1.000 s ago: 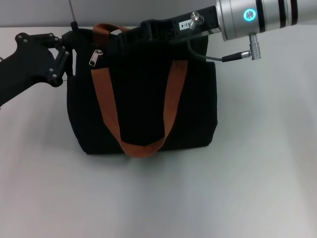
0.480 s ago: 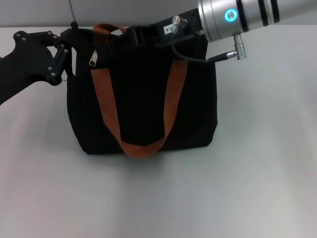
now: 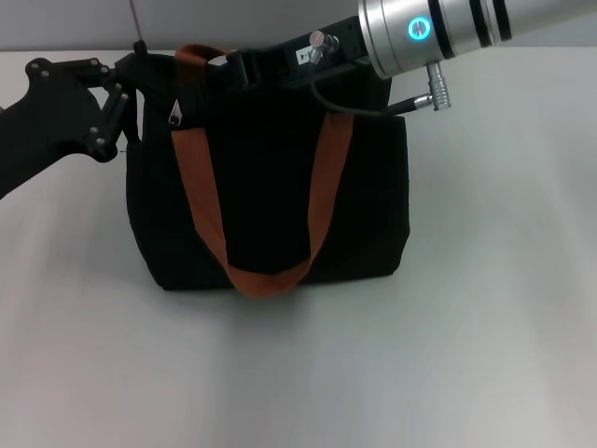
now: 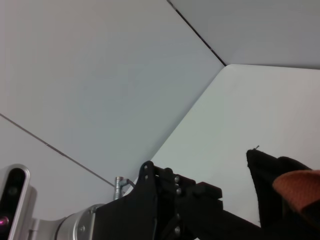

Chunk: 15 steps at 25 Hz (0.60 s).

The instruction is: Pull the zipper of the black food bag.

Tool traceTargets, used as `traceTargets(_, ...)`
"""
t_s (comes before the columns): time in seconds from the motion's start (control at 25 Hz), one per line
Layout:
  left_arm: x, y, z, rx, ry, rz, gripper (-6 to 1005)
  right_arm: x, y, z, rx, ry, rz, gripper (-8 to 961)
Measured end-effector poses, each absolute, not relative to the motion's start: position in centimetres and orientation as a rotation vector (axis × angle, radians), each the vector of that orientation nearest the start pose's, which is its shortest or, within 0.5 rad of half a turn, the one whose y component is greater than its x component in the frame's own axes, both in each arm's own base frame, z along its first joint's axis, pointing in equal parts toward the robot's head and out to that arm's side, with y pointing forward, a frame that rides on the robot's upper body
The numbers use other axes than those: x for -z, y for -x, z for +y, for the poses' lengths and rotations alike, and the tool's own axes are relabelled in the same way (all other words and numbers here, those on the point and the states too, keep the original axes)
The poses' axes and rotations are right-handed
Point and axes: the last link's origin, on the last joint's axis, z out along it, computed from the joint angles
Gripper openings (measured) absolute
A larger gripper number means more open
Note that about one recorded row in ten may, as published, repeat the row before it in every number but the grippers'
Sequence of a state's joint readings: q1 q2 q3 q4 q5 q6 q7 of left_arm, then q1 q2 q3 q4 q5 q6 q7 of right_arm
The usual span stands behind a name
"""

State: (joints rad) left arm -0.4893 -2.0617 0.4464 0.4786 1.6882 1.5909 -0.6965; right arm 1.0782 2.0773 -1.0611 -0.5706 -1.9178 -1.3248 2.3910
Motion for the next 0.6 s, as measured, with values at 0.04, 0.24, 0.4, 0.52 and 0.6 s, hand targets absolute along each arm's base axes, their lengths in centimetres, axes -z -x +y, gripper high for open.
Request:
traceTargets(0.04,-3.93,27.58,33.24,0.894,2.210,-0.028,51,5.74,-5.84,41.48,-0.520,2.862,1.356,295)
traceTargets(0.24,-3.99,27.49,33.32,0.898,2.205,-0.025,53,5.77,-5.86,41.54,-0.518,2.858,1.356,295)
traceTargets(0.4,-4.00,27.41,33.38,0.900,2.204,-0.023,54,5.79,-5.89,41.54,-0.517,2.856,1.357,294)
traceTargets(0.52,-4.03,27.38,33.41,0.901,2.202,-0.022,55,5.79,-5.90,41.59,-0.518,2.852,1.359,294)
traceTargets(0.6,-4.03,27.34,33.43,0.903,2.203,-0.021,55,5.78,-5.89,41.68,-0.520,2.843,1.365,294)
